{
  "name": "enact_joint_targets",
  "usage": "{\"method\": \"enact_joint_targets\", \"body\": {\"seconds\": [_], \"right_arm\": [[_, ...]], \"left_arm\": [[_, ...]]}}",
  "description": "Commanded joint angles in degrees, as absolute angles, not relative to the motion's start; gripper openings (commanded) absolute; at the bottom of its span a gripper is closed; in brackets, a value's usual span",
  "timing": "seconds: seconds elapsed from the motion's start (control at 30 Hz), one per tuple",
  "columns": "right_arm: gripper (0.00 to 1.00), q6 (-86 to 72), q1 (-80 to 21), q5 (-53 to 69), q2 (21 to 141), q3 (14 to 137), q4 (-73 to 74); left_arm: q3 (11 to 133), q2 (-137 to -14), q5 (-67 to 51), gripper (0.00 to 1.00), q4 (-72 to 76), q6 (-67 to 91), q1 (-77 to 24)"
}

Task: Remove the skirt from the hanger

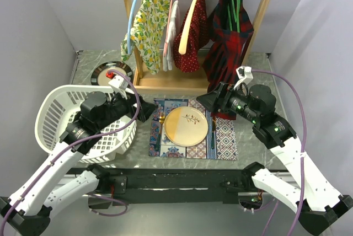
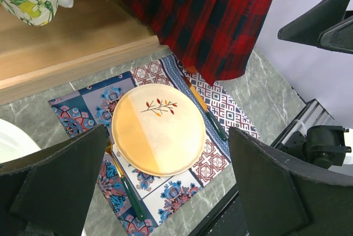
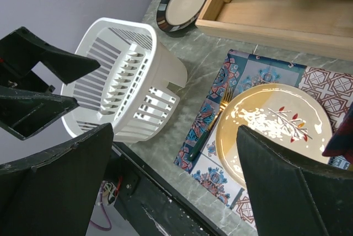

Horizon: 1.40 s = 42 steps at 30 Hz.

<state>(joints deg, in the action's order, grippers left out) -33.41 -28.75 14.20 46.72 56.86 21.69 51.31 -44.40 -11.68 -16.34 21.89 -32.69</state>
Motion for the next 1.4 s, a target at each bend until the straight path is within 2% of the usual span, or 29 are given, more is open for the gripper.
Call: {"method": "enact_joint_targets", "body": {"seconds": [0.0,0.27,0.47,0.63,0.67,0.7,0.8,0.93,1.03,1.17,1.37], "right_arm": [[1.00,-33.22,-28.92,13.18,46.32,58.18,21.09],[1.00,-32.87,-28.92,13.36,46.76,61.25,21.62],[0.97,-29.36,-29.00,8.63,49.56,73.96,22.41],[0.89,-22.51,-29.00,-7.25,50.71,82.96,21.98],[0.86,-21.37,-28.92,-9.64,51.41,84.80,21.19],[0.79,-18.92,-28.83,-11.93,52.20,86.03,20.92],[0.72,-15.31,-27.43,-18.19,56.85,92.44,22.66],[0.67,-13.18,-21.73,-16.09,63.97,99.92,25.13],[0.62,-13.53,-14.61,-6.71,69.77,105.19,26.98],[0.59,-11.61,-11.78,-3.34,78.37,113.36,29.79],[0.56,-10.28,-7.57,1.66,84.81,114.44,26.38]], "left_arm": [[51.06,-43.68,-11.16,0.97,-13.54,21.09,-32.52],[50.98,-42.98,-11.08,0.97,-13.45,21.09,-32.43],[50.45,-42.10,-10.99,0.97,-13.01,21.27,-32.52],[50.98,-42.19,-10.72,0.97,-14.23,20.83,-32.43],[51.06,-42.19,-10.81,0.97,-14.15,20.92,-32.43],[50.98,-42.01,-10.98,0.97,-14.15,21.00,-32.43],[50.89,-41.84,-11.43,0.97,-13.97,21.09,-32.43],[50.54,-41.22,-12.13,0.97,-13.80,21.27,-32.43],[50.19,-41.13,-12.92,0.97,-13.10,21.71,-32.43],[50.36,-42.10,-13.62,0.97,-13.36,21.53,-32.43],[50.80,-43.33,-14.24,0.97,-14.15,21.36,-32.43]]}}
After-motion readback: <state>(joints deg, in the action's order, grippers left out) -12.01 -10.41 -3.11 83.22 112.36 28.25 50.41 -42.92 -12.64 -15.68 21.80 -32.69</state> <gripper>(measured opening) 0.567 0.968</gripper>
